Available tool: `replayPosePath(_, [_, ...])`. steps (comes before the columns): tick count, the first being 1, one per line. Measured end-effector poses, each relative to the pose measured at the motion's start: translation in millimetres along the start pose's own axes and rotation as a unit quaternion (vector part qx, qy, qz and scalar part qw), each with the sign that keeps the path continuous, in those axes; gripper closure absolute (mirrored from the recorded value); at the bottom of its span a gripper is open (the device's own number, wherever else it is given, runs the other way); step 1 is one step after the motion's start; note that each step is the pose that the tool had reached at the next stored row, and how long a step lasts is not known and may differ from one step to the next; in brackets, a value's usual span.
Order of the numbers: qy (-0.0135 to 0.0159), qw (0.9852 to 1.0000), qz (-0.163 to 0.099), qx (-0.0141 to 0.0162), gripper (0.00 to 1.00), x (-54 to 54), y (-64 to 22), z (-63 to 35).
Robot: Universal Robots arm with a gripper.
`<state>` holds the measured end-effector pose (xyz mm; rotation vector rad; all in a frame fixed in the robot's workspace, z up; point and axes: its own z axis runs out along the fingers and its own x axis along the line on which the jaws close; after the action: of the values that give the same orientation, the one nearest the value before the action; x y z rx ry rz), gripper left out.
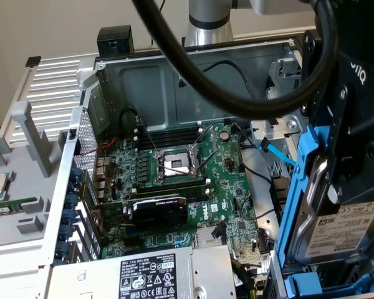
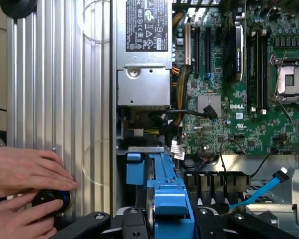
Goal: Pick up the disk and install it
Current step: 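Insert the disk into the insertion slot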
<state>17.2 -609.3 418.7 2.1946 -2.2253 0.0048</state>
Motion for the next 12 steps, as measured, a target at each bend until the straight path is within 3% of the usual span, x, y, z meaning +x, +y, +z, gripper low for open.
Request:
replayPosePath(10, [0.0000,1.0000,0.000,0.0000,0.63,0.0,-0.2,0.9])
replayPosePath(12, [0.0000,1.0000,0.000,0.0000,0.55,0.0,-0.2,0.8])
